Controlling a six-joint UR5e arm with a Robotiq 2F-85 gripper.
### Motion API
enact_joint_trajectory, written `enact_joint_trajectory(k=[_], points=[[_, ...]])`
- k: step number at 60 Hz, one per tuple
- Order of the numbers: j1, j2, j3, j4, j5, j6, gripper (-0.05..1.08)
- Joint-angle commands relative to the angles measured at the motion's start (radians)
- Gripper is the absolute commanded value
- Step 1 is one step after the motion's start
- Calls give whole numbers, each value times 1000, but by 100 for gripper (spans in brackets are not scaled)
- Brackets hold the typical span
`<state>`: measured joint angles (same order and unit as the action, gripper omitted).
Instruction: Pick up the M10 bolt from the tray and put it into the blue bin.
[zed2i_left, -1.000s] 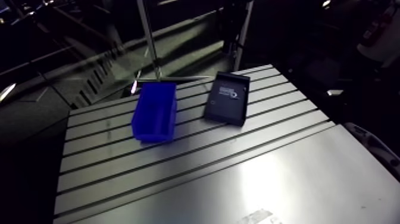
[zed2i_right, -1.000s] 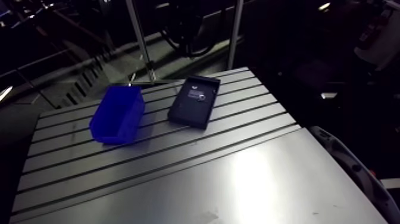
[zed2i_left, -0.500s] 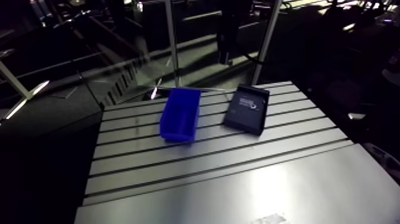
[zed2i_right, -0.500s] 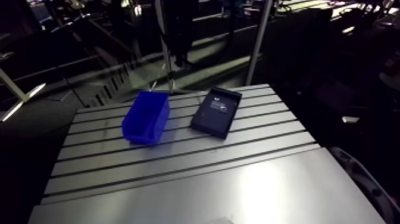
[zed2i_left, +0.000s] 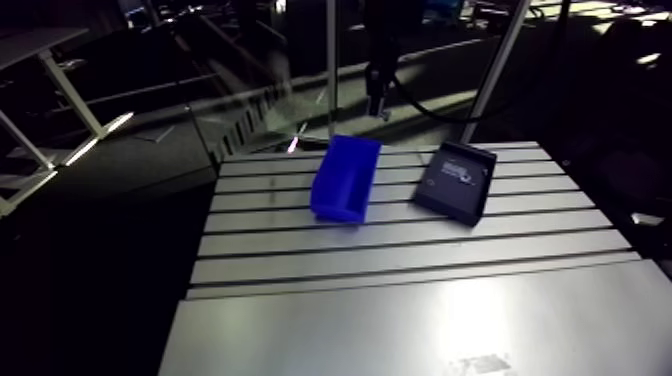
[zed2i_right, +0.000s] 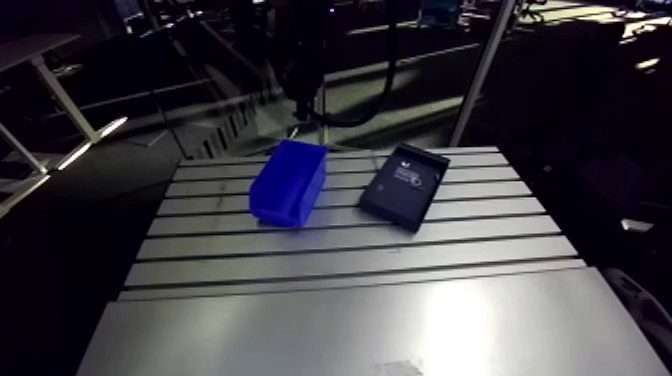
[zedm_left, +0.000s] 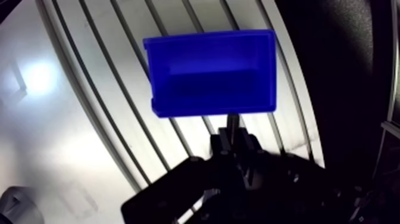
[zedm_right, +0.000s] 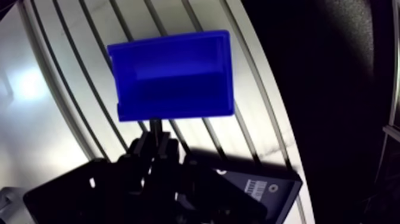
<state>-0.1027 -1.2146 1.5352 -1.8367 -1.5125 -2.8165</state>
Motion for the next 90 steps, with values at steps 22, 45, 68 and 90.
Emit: enact_joint_trajectory(k=[22,45,68,90], points=[[56,64,19,-102,-11,41,107],[72,99,81,-191,-50,62,106],[90,141,108,-250,-58,83,106],[95,169,137,-290,-59,85,106]])
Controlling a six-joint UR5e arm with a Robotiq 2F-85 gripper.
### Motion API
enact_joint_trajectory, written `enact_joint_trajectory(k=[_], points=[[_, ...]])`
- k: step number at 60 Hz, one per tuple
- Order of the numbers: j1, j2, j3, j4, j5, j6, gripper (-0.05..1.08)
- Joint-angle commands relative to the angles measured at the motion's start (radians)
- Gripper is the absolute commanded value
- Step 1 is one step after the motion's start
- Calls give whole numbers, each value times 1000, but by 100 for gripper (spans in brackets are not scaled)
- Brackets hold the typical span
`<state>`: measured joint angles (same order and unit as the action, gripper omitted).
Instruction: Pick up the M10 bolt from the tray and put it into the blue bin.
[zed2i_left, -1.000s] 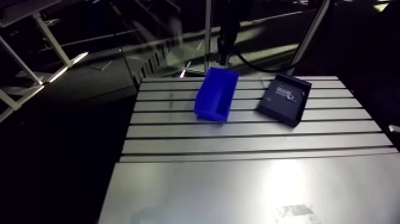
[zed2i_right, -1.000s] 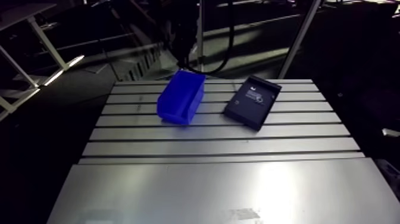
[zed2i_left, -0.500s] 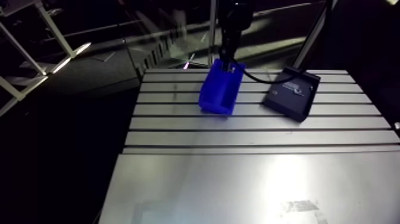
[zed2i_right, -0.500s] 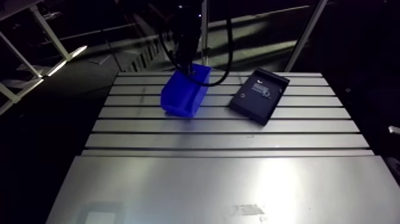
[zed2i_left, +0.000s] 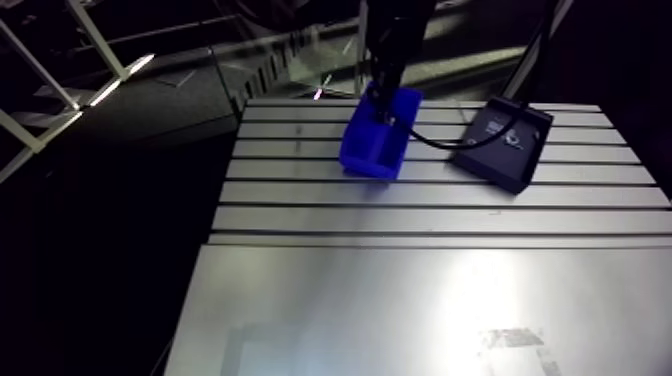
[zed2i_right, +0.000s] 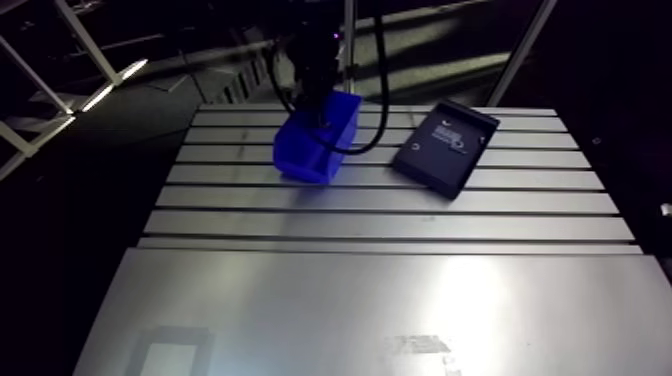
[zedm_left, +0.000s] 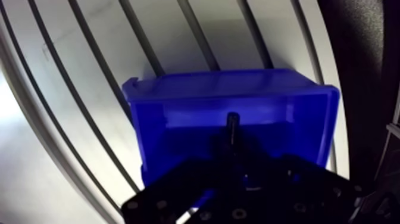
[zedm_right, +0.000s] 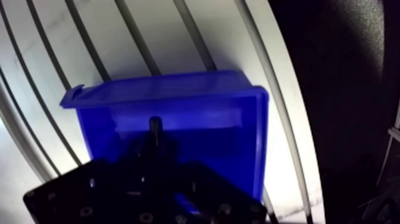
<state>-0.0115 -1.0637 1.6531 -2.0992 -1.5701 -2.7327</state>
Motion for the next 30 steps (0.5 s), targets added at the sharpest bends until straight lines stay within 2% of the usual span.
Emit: enact_joint_trajectory(k=[1,10,13,14,16,20,30], points=[[4,22,20,-28,-1,1,106],[5,28,20,-35,-5,16,106],[5,33,20,-37,-20,18,106],[5,33,20,-37,-20,18,106],[7,42,20,-45,-38,19,106],[7,49,21,-59,-48,20,106],[7,59,23,-70,-50,20,106]])
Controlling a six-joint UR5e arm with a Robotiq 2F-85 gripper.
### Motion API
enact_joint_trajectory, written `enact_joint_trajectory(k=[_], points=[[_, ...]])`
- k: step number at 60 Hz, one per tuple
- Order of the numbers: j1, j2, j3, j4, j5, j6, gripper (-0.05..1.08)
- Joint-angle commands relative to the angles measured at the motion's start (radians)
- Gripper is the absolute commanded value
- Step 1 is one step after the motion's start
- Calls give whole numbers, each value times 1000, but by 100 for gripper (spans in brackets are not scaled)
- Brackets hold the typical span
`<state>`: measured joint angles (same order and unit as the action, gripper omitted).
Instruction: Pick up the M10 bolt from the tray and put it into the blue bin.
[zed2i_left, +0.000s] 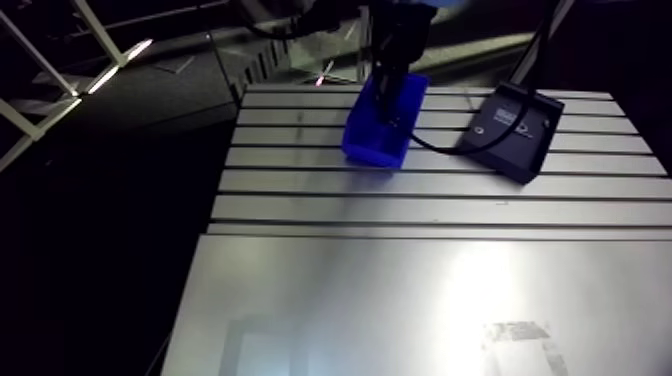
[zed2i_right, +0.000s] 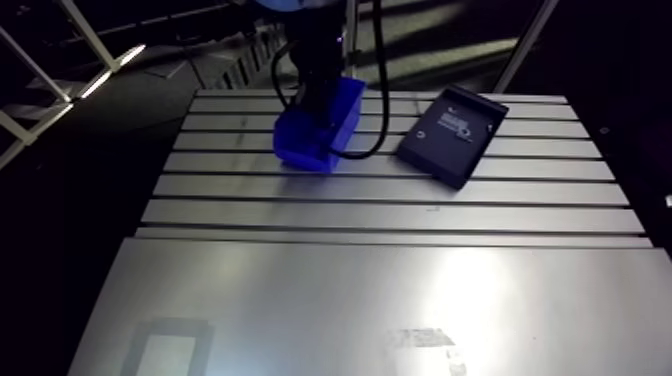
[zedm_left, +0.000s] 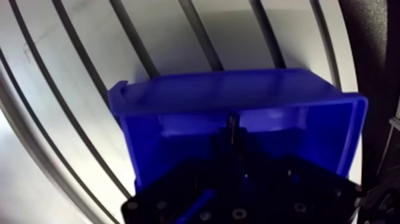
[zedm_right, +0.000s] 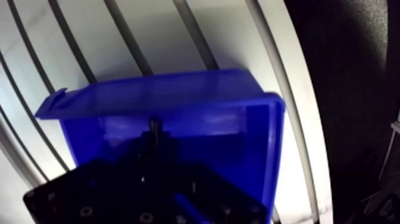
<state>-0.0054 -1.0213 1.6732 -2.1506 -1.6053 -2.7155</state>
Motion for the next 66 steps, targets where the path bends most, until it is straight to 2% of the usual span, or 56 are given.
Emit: enact_joint_trajectory(k=[1,15,21,22,23,24,25,26,27,28,29,38,44,45,46,48,49,51,53,55,58,63,66], points=[[1,19,5,-19,-15,2,106],[1,19,7,-18,-15,3,104],[1,18,7,-18,-13,4,98],[1,17,7,-18,-10,4,90],[1,17,7,-18,-10,4,90],[1,15,7,-18,-5,5,73],[1,15,7,-18,-5,5,73],[1,12,7,-18,-1,11,45],[1,12,7,-18,-1,11,45],[1,9,7,-16,-3,22,15],[0,6,3,-14,-3,30,2],[-1,-29,-4,24,-3,29,0],[-1,-77,-34,115,-3,21,0],[-1,-92,-52,159,-4,20,0],[-1,-92,-52,159,-4,20,0],[-5,-117,-100,248,0,19,0],[-5,-117,-100,248,0,19,0],[-9,-136,-155,330,1,29,1],[-9,-136,-155,330,1,29,1],[-11,-153,-212,399,6,42,1],[-14,-161,-237,433,9,58,1],[-26,-174,-309,494,24,173,1],[-31,-176,-327,504,24,228,1]])
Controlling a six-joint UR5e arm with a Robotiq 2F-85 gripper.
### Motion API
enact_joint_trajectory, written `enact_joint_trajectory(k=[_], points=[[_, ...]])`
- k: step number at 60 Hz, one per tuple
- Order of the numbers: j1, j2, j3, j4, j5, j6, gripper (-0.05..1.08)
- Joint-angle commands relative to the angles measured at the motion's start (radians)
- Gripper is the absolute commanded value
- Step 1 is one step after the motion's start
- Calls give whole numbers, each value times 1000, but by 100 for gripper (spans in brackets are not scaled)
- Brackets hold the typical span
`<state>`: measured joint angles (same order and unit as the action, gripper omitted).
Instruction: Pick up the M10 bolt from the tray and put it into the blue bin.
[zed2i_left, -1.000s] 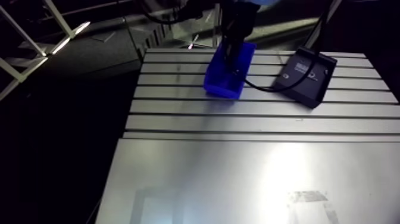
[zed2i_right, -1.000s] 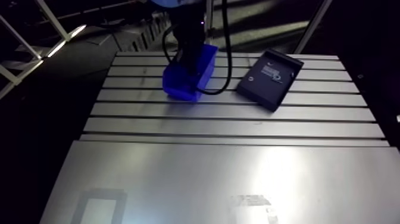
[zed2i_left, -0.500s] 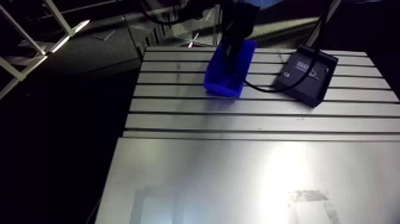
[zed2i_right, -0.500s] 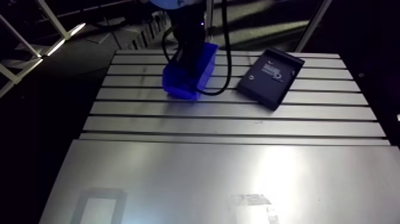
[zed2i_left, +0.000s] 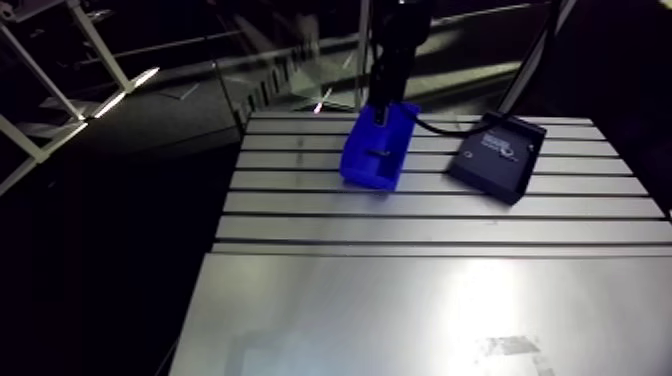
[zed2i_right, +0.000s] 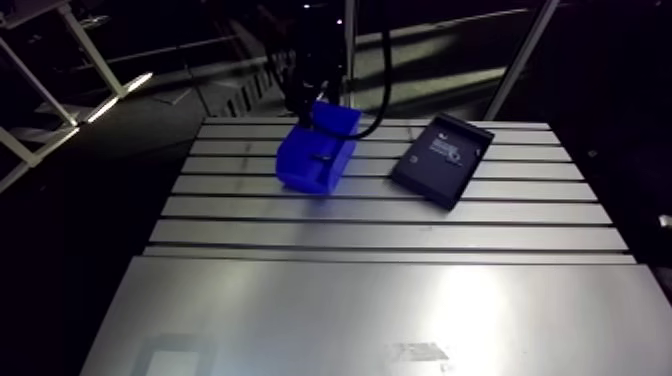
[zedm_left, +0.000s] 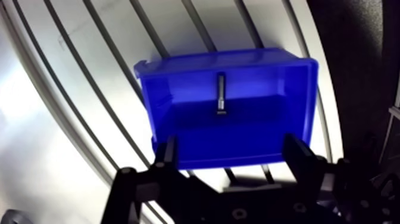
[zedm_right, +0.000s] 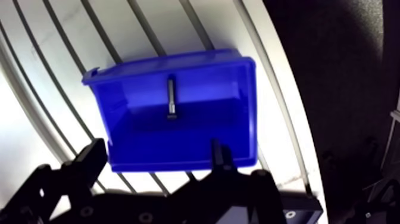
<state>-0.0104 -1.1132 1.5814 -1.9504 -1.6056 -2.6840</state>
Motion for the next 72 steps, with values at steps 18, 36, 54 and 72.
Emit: enact_joint_trajectory(k=[18,36,54,72], points=[[-83,-143,-352,461,-4,723,1],[-135,-227,-346,516,-3,835,1],[-137,-281,-330,595,-1,873,1],[-138,-277,-327,644,-6,928,1]])
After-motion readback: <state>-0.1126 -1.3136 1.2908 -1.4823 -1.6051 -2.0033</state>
